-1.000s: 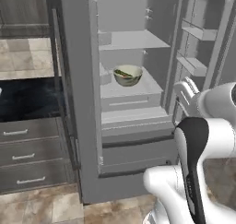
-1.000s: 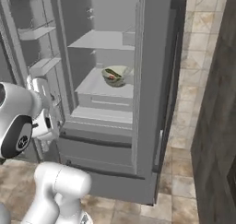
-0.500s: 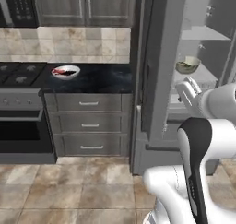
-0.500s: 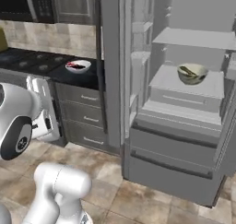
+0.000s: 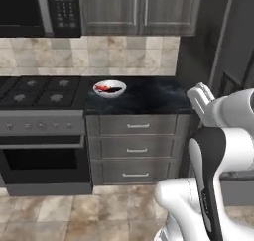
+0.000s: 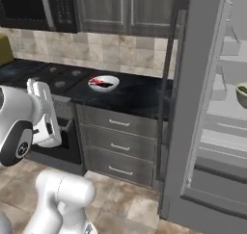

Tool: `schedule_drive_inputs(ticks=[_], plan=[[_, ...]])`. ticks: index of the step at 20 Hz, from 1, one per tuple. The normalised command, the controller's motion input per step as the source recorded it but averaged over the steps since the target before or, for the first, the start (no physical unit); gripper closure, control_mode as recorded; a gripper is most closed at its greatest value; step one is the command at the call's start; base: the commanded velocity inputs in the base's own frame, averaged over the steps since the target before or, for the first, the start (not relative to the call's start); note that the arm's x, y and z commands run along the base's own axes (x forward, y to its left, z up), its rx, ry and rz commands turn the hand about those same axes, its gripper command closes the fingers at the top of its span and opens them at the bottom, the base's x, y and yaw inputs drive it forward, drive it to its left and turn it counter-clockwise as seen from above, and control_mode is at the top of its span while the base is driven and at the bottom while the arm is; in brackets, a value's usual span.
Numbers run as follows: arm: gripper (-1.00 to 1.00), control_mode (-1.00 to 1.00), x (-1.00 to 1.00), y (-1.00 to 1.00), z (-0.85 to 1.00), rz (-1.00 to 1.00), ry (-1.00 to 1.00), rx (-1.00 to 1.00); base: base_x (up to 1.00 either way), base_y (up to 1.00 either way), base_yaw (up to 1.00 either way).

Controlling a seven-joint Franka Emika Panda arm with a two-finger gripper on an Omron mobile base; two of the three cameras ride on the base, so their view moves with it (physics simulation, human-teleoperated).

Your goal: Place the bowl with the bell pepper and squash on the second highest shelf of the fridge. Place the bowl with the fishs on the top shelf of the fridge.

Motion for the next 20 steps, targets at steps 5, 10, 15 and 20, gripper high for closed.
schedule_drive_inputs(ticks=[5,10,15,20], plan=[[-1.0,1.0,0.0,0.0,0.0,0.0,0.0,0.0,1.0,0.53,-0.3],[-1.0,1.0,0.0,0.0,0.0,0.0,0.0,0.0,1.0,0.25,-0.27],[-1.0,1.0,0.0,0.0,0.0,0.0,0.0,0.0,0.86,0.6,-0.15],[-1.0,1.0,0.0,0.0,0.0,0.0,0.0,0.0,0.67,0.5,-0.02]])
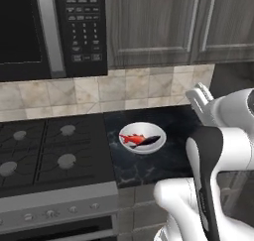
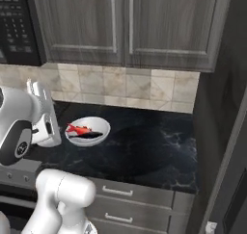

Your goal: Place the bowl with the bell pepper and squash on the second highest shelf of the fridge. Place the bowl with the fishs on the top shelf of the fridge.

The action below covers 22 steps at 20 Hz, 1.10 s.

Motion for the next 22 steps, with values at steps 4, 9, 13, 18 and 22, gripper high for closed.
schedule_drive_inputs(ticks=[4,9,13,18,22], plan=[[-1.0,1.0,0.0,0.0,0.0,0.0,0.0,0.0,0.7,0.12,-0.05],[-1.0,-1.0,0.24,-0.07,-0.19,-0.01,0.08,0.0,0.0,0.0,0.0],[-1.0,-1.0,0.55,-0.63,-0.73,0.04,0.32,0.05,0.0,0.0,0.0],[-1.0,-1.0,0.54,-0.67,-0.71,0.14,0.28,0.08,0.0,0.0,0.0],[-1.0,-1.0,0.26,-0.02,-0.36,0.09,0.19,0.03,0.0,0.0,0.0]])
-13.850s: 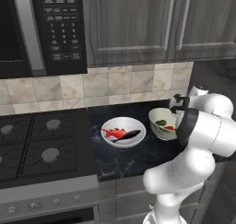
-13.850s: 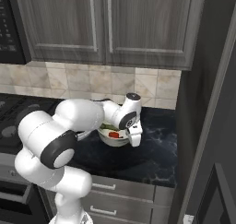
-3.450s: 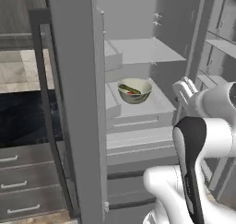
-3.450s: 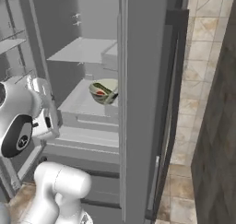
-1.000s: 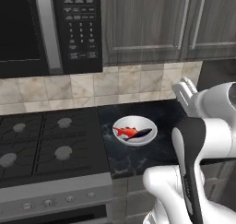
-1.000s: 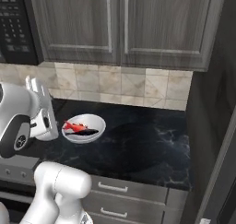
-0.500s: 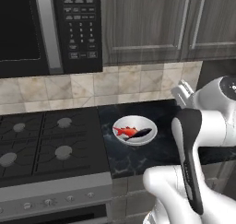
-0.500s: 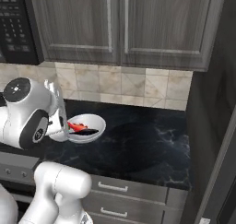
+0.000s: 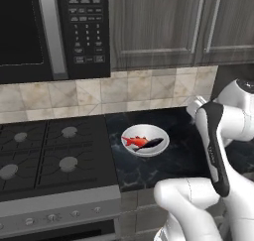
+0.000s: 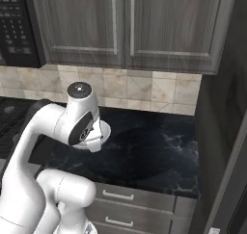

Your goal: Place the bowl with the bell pepper and squash on the second highest shelf of the fridge. Place the bowl with the fishs on the top shelf of the fridge.

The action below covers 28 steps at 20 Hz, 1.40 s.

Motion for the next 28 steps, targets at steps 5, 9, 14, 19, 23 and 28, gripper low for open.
schedule_drive_inputs(ticks=[5,9,14,19,23,28], plan=[[-1.0,-1.0,0.42,0.14,-0.64,0.03,0.08,0.0,0.0,0.0,0.0],[-1.0,-1.0,0.36,0.19,-0.57,0.05,0.05,0.0,0.0,0.0,0.0],[-1.0,-1.0,0.42,0.31,-0.46,0.03,0.05,0.0,0.0,0.0,0.0],[-1.0,-1.0,0.45,0.25,-0.42,0.03,0.16,0.0,0.0,0.0,0.0],[-1.0,-1.0,0.17,0.06,-0.47,0.06,0.14,-0.01,0.0,0.0,0.0],[-1.0,-1.0,0.19,0.11,-0.43,0.06,0.02,-0.02,0.0,0.0,0.0]])
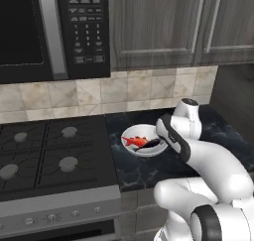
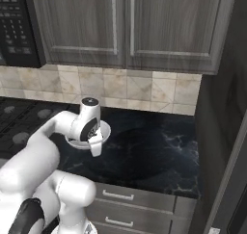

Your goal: Place the bowl with the bell pepper and squash on the second highest shelf of the fridge. Place the bowl with the fishs on the top shelf of the fridge.

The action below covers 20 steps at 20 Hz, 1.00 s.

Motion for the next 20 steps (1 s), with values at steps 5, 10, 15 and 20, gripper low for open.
schedule_drive_inputs(ticks=[5,10,15,20], plan=[[-1.0,-1.0,0.23,0.01,-0.25,0.04,0.0,0.0,0.0,0.0,0.0],[-1.0,-1.0,0.21,0.0,-0.27,0.03,0.0,0.0,0.0,0.0,0.0],[-1.0,-1.0,0.29,0.0,-0.14,0.02,0.0,0.0,0.0,0.0,0.0],[-1.0,-1.0,0.28,0.03,-0.14,0.01,0.0,0.0,0.0,0.0,0.0]])
